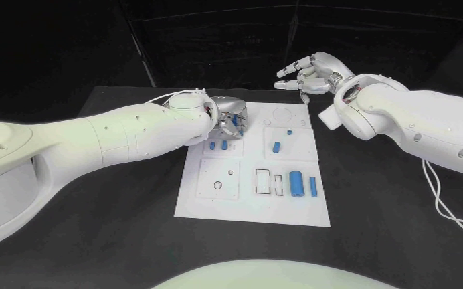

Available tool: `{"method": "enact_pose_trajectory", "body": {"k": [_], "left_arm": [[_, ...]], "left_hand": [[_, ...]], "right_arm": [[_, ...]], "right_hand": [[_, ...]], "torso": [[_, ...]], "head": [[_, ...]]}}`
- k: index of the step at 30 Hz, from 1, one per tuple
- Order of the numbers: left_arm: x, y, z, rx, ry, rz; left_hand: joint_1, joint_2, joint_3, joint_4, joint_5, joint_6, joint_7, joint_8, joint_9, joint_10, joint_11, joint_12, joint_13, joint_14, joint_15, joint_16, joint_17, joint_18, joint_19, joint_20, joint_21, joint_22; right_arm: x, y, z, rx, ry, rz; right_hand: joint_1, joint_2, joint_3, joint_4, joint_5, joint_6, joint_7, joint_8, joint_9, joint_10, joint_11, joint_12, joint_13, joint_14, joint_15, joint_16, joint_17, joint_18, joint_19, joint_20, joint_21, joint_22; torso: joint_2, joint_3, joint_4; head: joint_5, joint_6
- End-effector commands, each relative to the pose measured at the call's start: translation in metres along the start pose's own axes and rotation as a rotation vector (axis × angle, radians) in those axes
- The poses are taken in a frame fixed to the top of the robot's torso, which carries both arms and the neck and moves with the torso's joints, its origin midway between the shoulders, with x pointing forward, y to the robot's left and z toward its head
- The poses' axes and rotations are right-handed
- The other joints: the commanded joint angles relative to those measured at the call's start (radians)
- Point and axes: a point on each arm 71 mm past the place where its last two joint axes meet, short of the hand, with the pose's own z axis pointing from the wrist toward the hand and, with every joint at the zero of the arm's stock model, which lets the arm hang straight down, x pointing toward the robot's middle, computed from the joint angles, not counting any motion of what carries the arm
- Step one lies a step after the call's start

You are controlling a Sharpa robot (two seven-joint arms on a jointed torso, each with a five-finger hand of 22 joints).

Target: Assemble the parts on the task board

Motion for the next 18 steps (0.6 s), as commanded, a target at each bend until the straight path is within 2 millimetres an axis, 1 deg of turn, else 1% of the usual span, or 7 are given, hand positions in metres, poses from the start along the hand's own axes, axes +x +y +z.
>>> {"method": "enact_pose_trajectory", "body": {"k": [1, 7, 15, 18], "left_arm": [[0.0027, 0.0014, 0.0003, -0.016, 0.027, 0.010], [0.0032, 0.0028, 0.0004, -0.025, 0.034, 0.010], [0.0032, 0.0032, 0.0004, -0.026, 0.034, 0.010], [0.0022, 0.0024, 0.0001, -0.017, 0.018, 0.010]], "left_hand": [[0.001, 0.013, 0.019, -0.003, -0.001, 0.012, 0.002, -0.008, -0.002, 0.012, -0.001, -0.009, -0.001, 0.038, -0.008, 0.003, -0.001, -0.010, 0.008, -0.004, 0.005, 0.004], [0.004, 0.020, 0.048, -0.011, -0.001, 0.023, 0.002, -0.012, -0.002, 0.027, -0.003, -0.019, -0.001, 0.038, -0.010, 0.005, -0.001, -0.011, 0.008, -0.005, 0.010, 0.012], [0.010, 0.028, 0.099, -0.029, -0.001, 0.047, 0.004, -0.015, -0.002, 0.058, -0.005, -0.032, 0.001, 0.039, -0.013, 0.008, -0.001, -0.013, 0.010, -0.008, 0.020, 0.026], [0.010, 0.030, 0.109, -0.032, -0.001, 0.052, 0.003, -0.015, -0.001, 0.065, -0.006, -0.035, 0.001, 0.039, -0.013, 0.008, -0.002, -0.014, 0.011, -0.008, 0.026, 0.033]], "right_arm": [[0.0004, 0.0025, 0.0005, -0.014, 0.004, -0.001], [0.0005, 0.0025, 0.0006, -0.014, 0.004, -0.001], [0.0006, 0.0026, 0.0007, -0.015, 0.004, -0.001], [0.0006, 0.0026, 0.0007, -0.015, 0.004, -0.001]], "right_hand": [[0.001, 0.011, -0.006, -0.001, 0.001, -0.005, -0.003, 0.006, -0.001, 0.002, -0.001, 0.004, 0.002, 0.054, -0.008, -0.003, 0.009, 0.014, 0.006, -0.004, -0.006, 0.001], [0.001, 0.011, -0.006, -0.001, 0.001, -0.005, -0.003, 0.006, -0.001, 0.002, -0.001, 0.004, 0.002, 0.054, -0.008, -0.003, 0.009, 0.014, 0.006, -0.004, -0.006, 0.001], [0.001, 0.011, -0.006, -0.001, 0.001, -0.005, -0.003, 0.006, -0.001, 0.002, -0.001, 0.004, 0.002, 0.054, -0.008, -0.003, 0.009, 0.014, 0.006, -0.004, -0.006, 0.001], [0.001, 0.011, -0.006, -0.001, 0.001, -0.005, -0.003, 0.006, -0.001, 0.002, -0.001, 0.004, 0.002, 0.054, -0.008, -0.003, 0.009, 0.014, 0.006, -0.004, -0.006, 0.001]], "torso": [[0.000, -0.0003, 0.0003], [0.000, 0.0000, -0.0004], [0.000, -0.0001, 0.0001], [0.000, 0.0000, 0.0006]], "head": [[-0.001, 0.000], [0.000, -0.001], [-0.001, -0.002], [-0.001, -0.001]]}}
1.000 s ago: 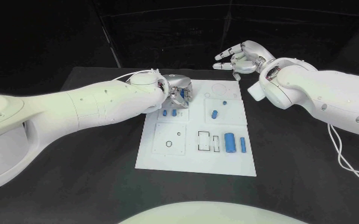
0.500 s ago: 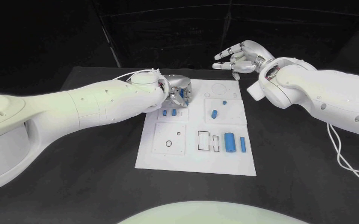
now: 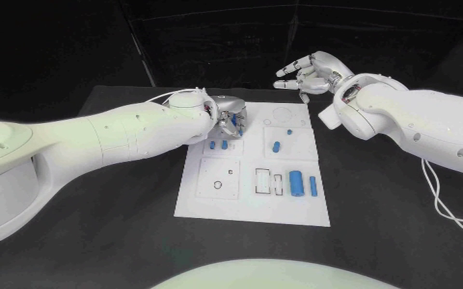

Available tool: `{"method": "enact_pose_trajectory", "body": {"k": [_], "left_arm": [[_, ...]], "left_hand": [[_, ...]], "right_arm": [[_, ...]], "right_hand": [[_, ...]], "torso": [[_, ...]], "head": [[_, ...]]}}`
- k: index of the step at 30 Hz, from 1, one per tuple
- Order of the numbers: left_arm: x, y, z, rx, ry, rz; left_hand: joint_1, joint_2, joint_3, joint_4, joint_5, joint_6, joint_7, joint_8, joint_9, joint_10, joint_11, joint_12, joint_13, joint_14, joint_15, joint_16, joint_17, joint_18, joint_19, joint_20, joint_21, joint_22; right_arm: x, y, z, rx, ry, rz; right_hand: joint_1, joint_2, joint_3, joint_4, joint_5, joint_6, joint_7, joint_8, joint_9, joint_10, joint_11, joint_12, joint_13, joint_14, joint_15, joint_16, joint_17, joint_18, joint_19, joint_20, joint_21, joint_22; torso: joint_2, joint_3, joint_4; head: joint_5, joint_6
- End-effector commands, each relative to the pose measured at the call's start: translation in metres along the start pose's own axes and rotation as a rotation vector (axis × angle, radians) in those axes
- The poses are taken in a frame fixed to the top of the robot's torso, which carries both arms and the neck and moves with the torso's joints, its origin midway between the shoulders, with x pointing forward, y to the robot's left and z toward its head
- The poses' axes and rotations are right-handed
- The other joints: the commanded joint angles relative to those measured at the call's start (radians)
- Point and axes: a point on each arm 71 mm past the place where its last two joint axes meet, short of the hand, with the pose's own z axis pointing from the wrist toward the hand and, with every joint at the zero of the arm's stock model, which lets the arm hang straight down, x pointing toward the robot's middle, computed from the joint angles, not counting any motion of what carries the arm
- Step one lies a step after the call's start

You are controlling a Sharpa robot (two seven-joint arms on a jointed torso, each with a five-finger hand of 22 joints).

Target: Assemble the parts on the task board

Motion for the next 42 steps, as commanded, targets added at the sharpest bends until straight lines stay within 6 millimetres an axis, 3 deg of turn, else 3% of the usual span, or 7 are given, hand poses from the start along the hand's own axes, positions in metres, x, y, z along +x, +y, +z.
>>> {"method": "enact_pose_trajectory", "body": {"k": [1, 21, 27, 33, 42], "left_arm": [[0.003, 0.001, -0.001, -0.002, 0.006, 0.008], [-0.012, 0.010, -0.027, 0.023, -0.113, -0.039], [-0.012, 0.022, -0.042, -0.001, -0.106, -0.051], [-0.010, 0.039, -0.055, -0.045, -0.070, -0.068], [-0.009, 0.049, -0.060, -0.074, -0.064, -0.077]], "left_hand": [[-0.001, 0.010, 0.009, -0.001, 0.000, 0.008, -0.001, -0.005, 0.002, 0.010, 0.000, -0.005, 0.001, 0.038, -0.006, 0.004, -0.001, -0.014, 0.005, -0.002, 0.008, 0.005], [-0.013, 0.002, 0.027, -0.008, -0.001, 0.024, -0.001, -0.007, 0.003, 0.031, -0.002, -0.017, 0.002, 0.039, -0.007, 0.005, -0.001, -0.017, 0.008, -0.004, 0.022, 0.021], [-0.016, 0.000, 0.028, -0.008, -0.001, 0.026, -0.001, -0.008, 0.003, 0.033, -0.002, -0.019, 0.002, 0.039, -0.007, 0.005, -0.003, -0.017, 0.008, -0.004, 0.024, 0.024], [-0.024, -0.005, 0.029, -0.007, -0.001, 0.030, -0.002, -0.009, 0.003, 0.038, -0.002, -0.023, 0.002, 0.038, -0.007, 0.005, -0.005, -0.017, 0.008, -0.004, 0.024, 0.024], [-0.026, -0.006, 0.029, -0.007, -0.001, 0.031, -0.002, -0.009, 0.003, 0.040, -0.002, -0.024, 0.002, 0.038, -0.007, 0.005, -0.005, -0.017, 0.008, -0.004, 0.024, 0.025]], "right_arm": [[0.000, 0.002, 0.000, -0.014, 0.004, -0.001], [-0.001, 0.001, 0.001, -0.013, 0.000, -0.002], [-0.002, 0.000, 0.001, -0.011, -0.002, -0.003], [-0.002, 0.000, 0.001, -0.010, -0.003, -0.003], [-0.002, 0.000, 0.001, -0.010, -0.002, -0.003]], "right_hand": [[0.001, 0.011, -0.006, -0.001, 0.001, -0.005, -0.003, 0.006, -0.001, 0.002, -0.001, 0.004, 0.002, 0.054, -0.008, -0.003, 0.009, 0.014, 0.006, -0.004, -0.006, 0.001], [0.001, 0.013, -0.007, -0.001, 0.002, -0.004, -0.003, 0.007, -0.001, 0.002, -0.001, 0.005, 0.002, 0.055, -0.008, -0.003, 0.010, 0.014, 0.006, -0.004, -0.006, 0.001], [0.001, 0.013, -0.007, -0.001, 0.002, -0.004, -0.003, 0.007, -0.001, 0.002, -0.001, 0.005, 0.002, 0.055, -0.008, -0.003, 0.010, 0.014, 0.006, -0.004, -0.006, 0.001], [0.001, 0.013, -0.007, -0.001, 0.002, -0.004, -0.003, 0.007, -0.001, 0.002, -0.001, 0.005, 0.002, 0.055, -0.008, -0.003, 0.010, 0.014, 0.006, -0.004, -0.006, 0.001], [0.001, 0.013, -0.007, -0.001, 0.002, -0.004, -0.003, 0.007, -0.001, 0.002, -0.001, 0.005, 0.002, 0.055, -0.008, -0.003, 0.010, 0.014, 0.006, -0.004, -0.006, 0.001]], "torso": [[0.000, 0.0000, 0.0006], [0.000, 0.0004, 0.0011], [0.000, 0.0002, 0.0030], [0.001, 0.0004, 0.0006], [0.000, 0.0002, -0.0006]], "head": [[0.000, 0.000], [0.006, 0.011], [0.008, 0.011], [0.015, 0.012], [0.019, 0.010]]}}
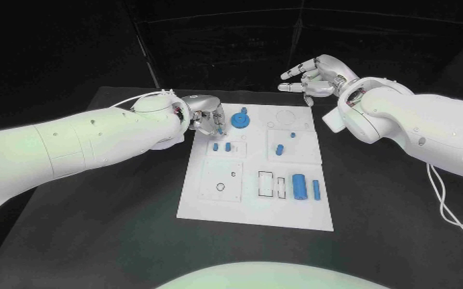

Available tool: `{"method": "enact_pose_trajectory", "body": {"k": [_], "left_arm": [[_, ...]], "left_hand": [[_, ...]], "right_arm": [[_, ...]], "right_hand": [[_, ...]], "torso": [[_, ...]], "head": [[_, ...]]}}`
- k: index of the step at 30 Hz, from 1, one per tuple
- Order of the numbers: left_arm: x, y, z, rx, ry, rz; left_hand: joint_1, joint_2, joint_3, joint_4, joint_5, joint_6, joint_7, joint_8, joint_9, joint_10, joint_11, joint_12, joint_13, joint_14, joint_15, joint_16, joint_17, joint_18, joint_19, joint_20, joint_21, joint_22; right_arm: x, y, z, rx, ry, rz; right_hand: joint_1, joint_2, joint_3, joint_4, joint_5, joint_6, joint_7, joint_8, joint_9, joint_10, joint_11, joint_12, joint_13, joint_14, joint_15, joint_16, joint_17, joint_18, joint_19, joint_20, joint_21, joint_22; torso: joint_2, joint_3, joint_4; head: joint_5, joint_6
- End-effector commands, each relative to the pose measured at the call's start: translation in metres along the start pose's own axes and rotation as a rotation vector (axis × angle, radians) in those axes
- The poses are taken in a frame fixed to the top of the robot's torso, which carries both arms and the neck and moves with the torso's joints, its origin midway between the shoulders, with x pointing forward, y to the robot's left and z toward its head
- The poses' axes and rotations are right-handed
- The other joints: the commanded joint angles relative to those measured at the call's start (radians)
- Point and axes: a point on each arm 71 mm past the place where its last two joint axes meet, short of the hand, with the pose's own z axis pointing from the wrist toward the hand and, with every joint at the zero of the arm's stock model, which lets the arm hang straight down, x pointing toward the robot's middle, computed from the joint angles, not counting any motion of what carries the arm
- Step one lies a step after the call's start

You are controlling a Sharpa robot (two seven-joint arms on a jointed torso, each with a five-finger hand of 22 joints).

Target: Assemble the parts on the task board

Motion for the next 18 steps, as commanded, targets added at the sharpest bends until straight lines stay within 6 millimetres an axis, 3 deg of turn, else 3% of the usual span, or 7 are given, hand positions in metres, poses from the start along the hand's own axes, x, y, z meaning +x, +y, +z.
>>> {"method": "enact_pose_trajectory", "body": {"k": [1, 11, 18], "left_arm": [[0.0002, 0.0003, 0.0002, -0.010, 0.014, -0.013], [0.0004, -0.0021, 0.0030, -0.006, 0.013, -0.013], [0.0005, -0.0049, 0.0050, -0.001, 0.008, -0.013]], "left_hand": [[-0.012, 0.000, 0.004, 0.000, -0.001, 0.005, 0.000, -0.001, 0.001, 0.006, 0.000, -0.004, 0.000, 0.038, -0.007, 0.005, -0.001, -0.017, 0.005, -0.001, 0.004, 0.001], [-0.017, -0.001, 0.005, 0.001, -0.001, 0.007, -0.001, -0.002, 0.001, 0.009, -0.001, -0.006, 0.001, 0.038, -0.008, 0.004, -0.003, -0.017, 0.005, -0.001, 0.004, 0.001], [-0.017, -0.001, 0.005, 0.001, -0.001, 0.007, -0.001, -0.002, 0.001, 0.009, -0.001, -0.006, 0.001, 0.038, -0.008, 0.004, -0.003, -0.017, 0.005, -0.001, 0.004, 0.001]], "right_arm": [[-0.0002, 0.0019, 0.0004, -0.013, 0.003, -0.001], [-0.0002, 0.0018, 0.0003, -0.013, 0.003, -0.001], [0.0000, 0.0020, 0.0004, -0.013, 0.003, -0.001]], "right_hand": [[-0.002, 0.009, -0.007, -0.001, 0.002, -0.004, -0.003, 0.007, -0.001, 0.002, -0.001, 0.005, 0.001, 0.055, -0.008, -0.003, 0.010, 0.014, 0.006, -0.004, -0.006, 0.001], [-0.002, 0.009, -0.007, -0.001, 0.002, -0.004, -0.003, 0.007, -0.001, 0.002, -0.001, 0.005, 0.001, 0.055, -0.008, -0.003, 0.010, 0.014, 0.006, -0.004, -0.006, 0.001], [-0.002, 0.009, -0.007, -0.001, 0.002, -0.004, -0.003, 0.007, -0.001, 0.002, -0.001, 0.005, 0.001, 0.055, -0.008, -0.003, 0.010, 0.014, 0.006, -0.004, -0.006, 0.001]], "torso": [[0.000, 0.0003, -0.0021], [0.000, 0.0013, -0.0019], [0.000, 0.0001, -0.0020]], "head": [[0.002, -0.001], [0.002, -0.003], [0.001, -0.004]]}}
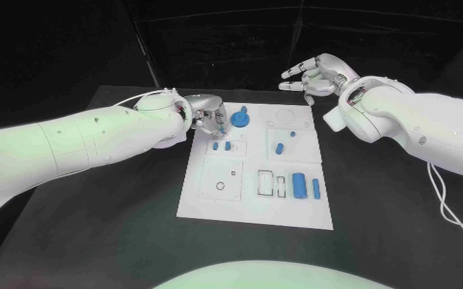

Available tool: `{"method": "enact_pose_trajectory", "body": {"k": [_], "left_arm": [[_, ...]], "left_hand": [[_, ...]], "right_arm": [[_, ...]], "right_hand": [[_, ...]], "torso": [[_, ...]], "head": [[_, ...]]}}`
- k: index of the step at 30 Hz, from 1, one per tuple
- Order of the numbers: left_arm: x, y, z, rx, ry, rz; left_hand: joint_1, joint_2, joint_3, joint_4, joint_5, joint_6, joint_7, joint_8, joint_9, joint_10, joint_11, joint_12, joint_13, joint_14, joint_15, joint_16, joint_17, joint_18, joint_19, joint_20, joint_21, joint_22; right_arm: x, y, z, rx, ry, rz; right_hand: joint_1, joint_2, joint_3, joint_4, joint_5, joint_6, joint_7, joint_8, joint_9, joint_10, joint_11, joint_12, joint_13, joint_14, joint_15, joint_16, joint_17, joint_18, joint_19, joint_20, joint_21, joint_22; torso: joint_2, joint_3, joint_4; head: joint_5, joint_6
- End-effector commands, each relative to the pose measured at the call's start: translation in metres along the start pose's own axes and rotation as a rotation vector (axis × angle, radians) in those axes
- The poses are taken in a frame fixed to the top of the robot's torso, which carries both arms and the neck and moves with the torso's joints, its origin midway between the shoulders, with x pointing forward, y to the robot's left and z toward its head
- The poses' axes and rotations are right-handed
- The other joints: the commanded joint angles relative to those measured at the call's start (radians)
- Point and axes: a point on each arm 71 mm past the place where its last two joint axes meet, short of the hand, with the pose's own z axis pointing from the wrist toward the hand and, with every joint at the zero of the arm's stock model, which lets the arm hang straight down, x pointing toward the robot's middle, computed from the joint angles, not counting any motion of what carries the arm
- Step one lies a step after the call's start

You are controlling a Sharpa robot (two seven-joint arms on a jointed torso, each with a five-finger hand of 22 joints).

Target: Assemble the parts on the task board

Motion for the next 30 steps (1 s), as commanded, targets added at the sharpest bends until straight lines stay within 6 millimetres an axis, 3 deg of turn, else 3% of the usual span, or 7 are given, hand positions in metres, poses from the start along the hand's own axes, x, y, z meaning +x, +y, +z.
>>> {"method": "enact_pose_trajectory", "body": {"k": [1, 30], "left_arm": [[-0.001, -0.001, 0.001, -0.002, -0.001, -0.005], [0.004, -0.005, 0.011, -0.017, 0.051, 0.002]], "left_hand": [[-0.008, 0.000, 0.005, 0.001, -0.001, 0.007, -0.001, -0.001, 0.001, 0.006, 0.002, -0.006, 0.001, 0.038, -0.008, 0.004, -0.001, -0.017, 0.005, -0.002, 0.004, 0.001], [-0.018, -0.008, 0.004, 0.002, -0.001, 0.008, -0.002, -0.005, 0.000, 0.009, 0.002, -0.013, 0.001, 0.037, -0.008, 0.003, -0.006, -0.018, 0.005, -0.002, 0.007, 0.006]], "right_arm": [[0.000, 0.002, 0.000, -0.013, 0.003, -0.001], [0.001, 0.003, 0.001, -0.015, 0.005, 0.000]], "right_hand": [[-0.002, 0.009, -0.007, -0.001, 0.002, -0.004, -0.003, 0.007, -0.001, 0.002, -0.001, 0.005, 0.001, 0.055, -0.008, -0.003, 0.010, 0.014, 0.006, -0.004, -0.006, 0.001], [-0.002, 0.009, -0.007, -0.001, 0.002, -0.004, -0.003, 0.007, -0.001, 0.002, -0.001, 0.005, 0.001, 0.055, -0.008, -0.003, 0.010, 0.014, 0.006, -0.004, -0.006, 0.001]], "torso": [[0.000, -0.0007, 0.0001], [-0.001, -0.0005, 0.0004]], "head": [[-0.001, 0.000], [-0.004, -0.005]]}}
